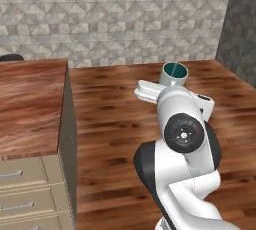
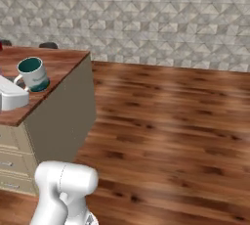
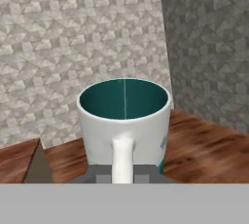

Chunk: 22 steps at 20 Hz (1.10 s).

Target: Open the cabinet directly in front. Then move the liquor and the mug to the dining counter with the candle on it.

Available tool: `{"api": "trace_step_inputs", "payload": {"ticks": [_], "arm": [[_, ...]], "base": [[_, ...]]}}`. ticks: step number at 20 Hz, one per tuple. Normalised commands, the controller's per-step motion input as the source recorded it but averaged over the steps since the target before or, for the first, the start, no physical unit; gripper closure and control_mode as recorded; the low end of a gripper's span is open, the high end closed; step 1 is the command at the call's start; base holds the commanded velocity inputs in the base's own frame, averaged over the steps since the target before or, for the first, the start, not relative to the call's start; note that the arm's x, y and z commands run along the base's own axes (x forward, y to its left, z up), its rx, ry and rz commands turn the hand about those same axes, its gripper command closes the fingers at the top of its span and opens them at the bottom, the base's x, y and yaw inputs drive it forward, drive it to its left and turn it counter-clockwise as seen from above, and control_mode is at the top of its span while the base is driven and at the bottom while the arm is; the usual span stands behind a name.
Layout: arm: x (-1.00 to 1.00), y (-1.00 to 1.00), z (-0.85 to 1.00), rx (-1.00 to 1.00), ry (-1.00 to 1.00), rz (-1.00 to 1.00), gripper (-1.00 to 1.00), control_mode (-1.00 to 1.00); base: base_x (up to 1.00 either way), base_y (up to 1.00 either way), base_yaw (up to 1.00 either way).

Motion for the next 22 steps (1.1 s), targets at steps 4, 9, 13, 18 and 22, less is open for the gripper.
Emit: {"api": "trace_step_inputs", "payload": {"ticks": [4, 9, 13, 18, 22], "arm": [[0.0, 0.0, 0.0, 0.0, 0.0, 0.0, 1.0, 1.0], [0.0, 0.0, 0.0, 0.0, 0.0, 0.0, 1.0, 1.0], [0.0, 0.0, 0.0, 0.0, 0.0, 0.0, 1.0, 1.0], [0.0, 0.0, 0.0, 0.0, 0.0, 0.0, 1.0, 1.0], [0.0, 0.0, 0.0, 0.0, 0.0, 0.0, 1.0, 1.0]], "base": [[1.0, -1.0, 0.13], [1.0, -1.0, 0.11], [1.0, -0.96, 0.12], [1.0, -0.88, 0.1], [1.0, -0.81, 0.08]]}}
